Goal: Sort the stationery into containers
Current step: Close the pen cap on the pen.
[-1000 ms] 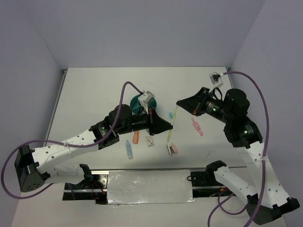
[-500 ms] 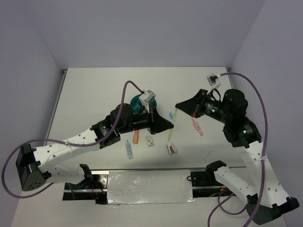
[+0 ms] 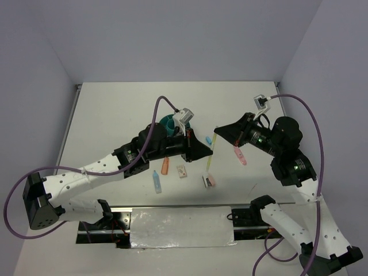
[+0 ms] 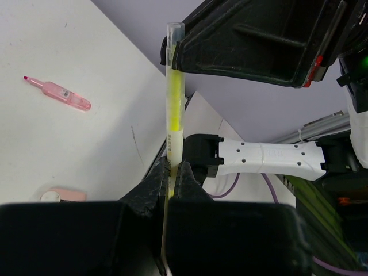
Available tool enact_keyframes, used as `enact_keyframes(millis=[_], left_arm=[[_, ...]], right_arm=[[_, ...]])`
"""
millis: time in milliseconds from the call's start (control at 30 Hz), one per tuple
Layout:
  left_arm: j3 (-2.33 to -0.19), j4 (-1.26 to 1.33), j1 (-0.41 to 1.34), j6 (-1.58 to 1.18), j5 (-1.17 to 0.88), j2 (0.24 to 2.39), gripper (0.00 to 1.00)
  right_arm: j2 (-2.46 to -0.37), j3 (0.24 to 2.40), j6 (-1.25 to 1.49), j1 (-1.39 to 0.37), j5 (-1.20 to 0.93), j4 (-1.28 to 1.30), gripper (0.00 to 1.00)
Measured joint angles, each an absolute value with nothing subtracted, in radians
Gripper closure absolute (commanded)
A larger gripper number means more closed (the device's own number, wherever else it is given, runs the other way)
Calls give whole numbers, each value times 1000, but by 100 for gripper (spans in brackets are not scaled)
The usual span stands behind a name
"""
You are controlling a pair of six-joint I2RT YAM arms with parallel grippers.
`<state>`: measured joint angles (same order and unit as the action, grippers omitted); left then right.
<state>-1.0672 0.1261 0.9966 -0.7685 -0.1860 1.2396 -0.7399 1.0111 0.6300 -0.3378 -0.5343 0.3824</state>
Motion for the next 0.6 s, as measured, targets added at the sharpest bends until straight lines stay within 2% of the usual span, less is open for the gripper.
enact_keyframes(millis=[67,600], left_arm=[[-1074,121,1000,-758,-186,1240,100],[-1079,110,956,-707,-241,1241,100]], right_arm=[[-721,998,627,-338,-531,367,99],[-695,941,586,-347,-519,298,100]])
